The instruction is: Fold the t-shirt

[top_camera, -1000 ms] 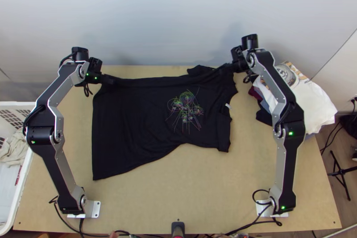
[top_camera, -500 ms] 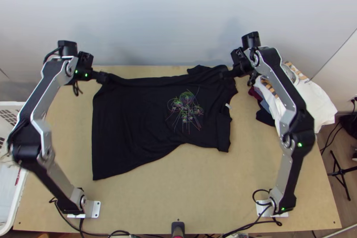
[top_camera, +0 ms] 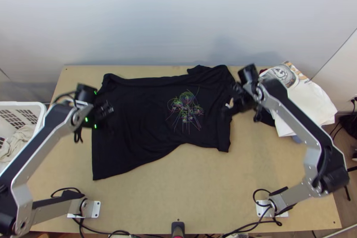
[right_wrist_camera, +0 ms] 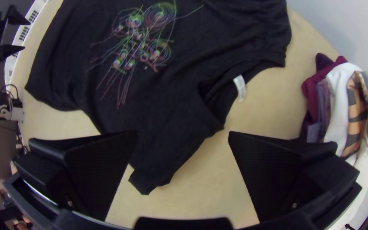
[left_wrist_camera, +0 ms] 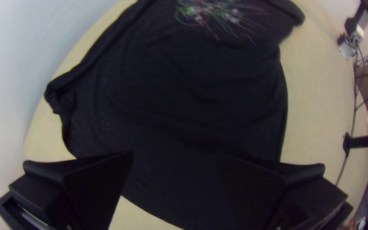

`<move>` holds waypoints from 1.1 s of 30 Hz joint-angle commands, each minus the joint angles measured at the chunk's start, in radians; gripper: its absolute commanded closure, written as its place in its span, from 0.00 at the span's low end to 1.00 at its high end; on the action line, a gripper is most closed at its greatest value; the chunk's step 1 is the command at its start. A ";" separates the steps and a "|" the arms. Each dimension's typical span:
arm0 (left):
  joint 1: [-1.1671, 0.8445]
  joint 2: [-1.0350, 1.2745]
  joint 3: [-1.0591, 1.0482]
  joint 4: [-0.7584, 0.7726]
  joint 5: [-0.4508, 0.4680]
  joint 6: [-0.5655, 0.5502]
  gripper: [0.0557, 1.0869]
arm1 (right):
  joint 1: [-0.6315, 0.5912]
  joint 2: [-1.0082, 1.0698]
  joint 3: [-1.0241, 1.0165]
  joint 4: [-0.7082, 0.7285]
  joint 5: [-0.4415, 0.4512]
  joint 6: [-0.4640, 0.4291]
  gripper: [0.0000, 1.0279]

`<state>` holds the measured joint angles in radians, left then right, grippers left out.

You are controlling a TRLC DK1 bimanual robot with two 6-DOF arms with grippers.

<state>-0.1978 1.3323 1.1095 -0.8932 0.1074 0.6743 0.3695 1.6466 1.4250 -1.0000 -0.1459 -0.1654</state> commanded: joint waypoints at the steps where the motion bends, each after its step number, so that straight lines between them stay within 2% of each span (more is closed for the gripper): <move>1: -0.114 -0.107 -0.172 -0.069 -0.021 0.085 0.10 | 0.055 -0.128 -0.210 0.003 -0.035 -0.003 0.07; 7: -0.158 -0.125 -0.263 -0.073 -0.055 0.119 0.10 | 0.059 -0.126 -0.276 -0.012 -0.087 -0.002 0.07; 20: -0.215 -0.189 -0.364 -0.112 -0.068 0.119 0.10 | 0.106 -0.097 -0.359 -0.009 -0.100 0.003 0.07; 22: -0.215 -0.194 -0.381 -0.107 -0.068 0.120 0.11 | 0.103 -0.091 -0.367 -0.006 -0.100 0.004 0.10; 32: -0.262 -0.212 -0.453 -0.096 -0.068 0.114 0.11 | 0.105 -0.084 -0.362 -0.003 -0.098 0.009 0.10; 33: -0.265 -0.214 -0.458 -0.095 -0.068 0.113 0.11 | 0.103 -0.080 -0.362 0.000 -0.098 0.010 0.14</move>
<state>-0.4328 1.1313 0.6952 -0.9890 0.0402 0.7940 0.4713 1.5570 1.0653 -1.0046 -0.2440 -0.1608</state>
